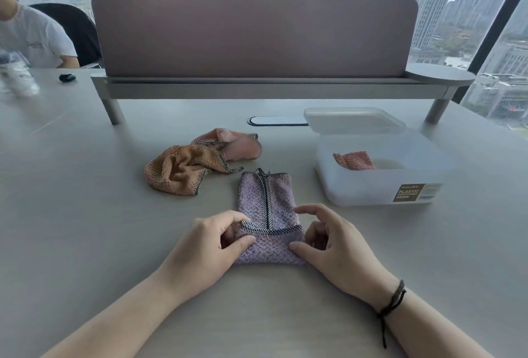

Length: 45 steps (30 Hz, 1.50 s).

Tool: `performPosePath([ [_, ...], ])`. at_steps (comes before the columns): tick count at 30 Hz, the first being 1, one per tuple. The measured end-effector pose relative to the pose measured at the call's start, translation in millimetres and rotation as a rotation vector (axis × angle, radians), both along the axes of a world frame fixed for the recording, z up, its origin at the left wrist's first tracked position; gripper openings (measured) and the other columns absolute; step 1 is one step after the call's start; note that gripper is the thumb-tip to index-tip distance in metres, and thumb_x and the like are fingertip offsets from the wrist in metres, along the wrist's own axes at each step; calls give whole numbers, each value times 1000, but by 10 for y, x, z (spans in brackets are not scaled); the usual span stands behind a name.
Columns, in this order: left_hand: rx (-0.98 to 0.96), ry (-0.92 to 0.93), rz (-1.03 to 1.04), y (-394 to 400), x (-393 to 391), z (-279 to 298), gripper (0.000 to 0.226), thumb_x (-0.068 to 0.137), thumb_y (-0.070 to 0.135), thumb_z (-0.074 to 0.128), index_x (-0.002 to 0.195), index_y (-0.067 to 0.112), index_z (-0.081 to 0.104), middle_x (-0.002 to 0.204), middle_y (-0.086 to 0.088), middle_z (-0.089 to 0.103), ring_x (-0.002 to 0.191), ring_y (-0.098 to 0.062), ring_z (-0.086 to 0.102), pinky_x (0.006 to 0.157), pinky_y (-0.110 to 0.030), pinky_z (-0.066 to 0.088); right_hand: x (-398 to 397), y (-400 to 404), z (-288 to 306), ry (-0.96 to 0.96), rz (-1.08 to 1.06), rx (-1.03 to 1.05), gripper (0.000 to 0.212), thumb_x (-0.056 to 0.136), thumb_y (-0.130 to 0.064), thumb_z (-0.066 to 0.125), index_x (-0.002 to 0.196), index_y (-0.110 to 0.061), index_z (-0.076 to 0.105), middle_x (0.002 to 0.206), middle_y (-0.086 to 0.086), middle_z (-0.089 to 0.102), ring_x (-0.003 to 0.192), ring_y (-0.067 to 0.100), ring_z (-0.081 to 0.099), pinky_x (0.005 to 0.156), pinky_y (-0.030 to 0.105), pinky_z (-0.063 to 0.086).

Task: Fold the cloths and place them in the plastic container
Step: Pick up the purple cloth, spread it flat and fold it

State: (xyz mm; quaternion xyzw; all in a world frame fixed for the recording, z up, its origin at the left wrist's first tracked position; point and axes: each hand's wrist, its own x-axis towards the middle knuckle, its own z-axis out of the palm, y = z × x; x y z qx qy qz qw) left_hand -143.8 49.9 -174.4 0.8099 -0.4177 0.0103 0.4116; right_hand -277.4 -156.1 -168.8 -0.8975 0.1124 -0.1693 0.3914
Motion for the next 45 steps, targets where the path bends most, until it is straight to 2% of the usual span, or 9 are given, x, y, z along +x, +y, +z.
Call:
performPosePath([
  [4, 37, -234, 12, 38, 7, 20, 43, 82, 39, 77, 120, 28, 62, 87, 17, 52, 76, 5, 51, 68, -13, 42, -24, 15, 5, -14, -46, -136, 44, 74, -38, 79, 113, -39, 59, 81, -12, 61, 70, 9, 59, 63, 15, 44],
  [8, -29, -407, -199, 63, -88, 96, 25, 92, 30, 64, 113, 18, 71, 117, 5, 65, 109, -13, 62, 91, -33, 51, -69, 25, -16, -164, -103, -181, 25, 77, -45, 76, 97, -37, 65, 95, -18, 54, 79, 9, 56, 68, 8, 40],
  [12, 146, -350, -463, 60, -121, 55, 33, 98, 30, 57, 126, 16, 68, 139, 3, 61, 135, -5, 49, 112, -27, 39, -123, 53, -4, -292, 23, -318, 9, 85, -41, 68, 86, -32, 70, 98, -19, 61, 90, 3, 60, 82, 21, 47],
  [15, 211, -261, -493, 61, -92, 34, 40, 99, 35, 52, 134, 18, 63, 144, 6, 56, 141, 2, 37, 116, -19, 29, -117, 77, -26, -215, 124, -461, 11, 85, -45, 68, 85, -34, 71, 99, -22, 64, 92, 5, 60, 82, 28, 47],
  [19, 237, -175, -495, 45, -59, 20, 42, 98, 37, 53, 138, 25, 59, 148, 12, 50, 143, 6, 31, 119, -18, 21, -101, 88, -46, -96, 145, -518, 19, 81, -54, 67, 88, -37, 65, 98, -23, 62, 95, 5, 57, 83, 29, 46],
  [27, 201, -35, -480, 45, -25, 23, 47, 93, 24, 65, 139, 31, 56, 145, 21, 49, 141, 13, 28, 116, -10, 18, -106, 80, -48, -64, 92, -573, 21, 85, -56, 60, 93, -36, 63, 102, -21, 61, 94, 10, 58, 81, 30, 47],
  [35, 94, -94, -371, 77, -8, 16, 46, 85, 22, 76, 130, 25, 65, 134, 29, 51, 132, 11, 44, 110, -9, 30, -98, 86, -43, -115, 78, -639, 17, 98, -44, 48, 91, -32, 59, 95, -18, 63, 95, 10, 57, 80, 31, 44],
  [39, 47, -166, -278, 85, 23, -2, 40, 81, 9, 75, 119, 20, 72, 126, 17, 65, 122, 12, 54, 105, -9, 37, -102, 87, -36, -131, 62, -608, 14, 98, -40, 49, 93, -31, 58, 87, -15, 63, 88, 10, 59, 78, 32, 46],
  [45, -28, -153, -172, 82, 42, 38, 24, 86, 11, 68, 107, 18, 76, 104, 11, 76, 99, 7, 66, 86, -10, 48, -115, 100, 3, -38, 54, -610, 28, 84, -57, 59, 95, -32, 58, 94, -16, 66, 95, 12, 61, 83, 34, 46],
])
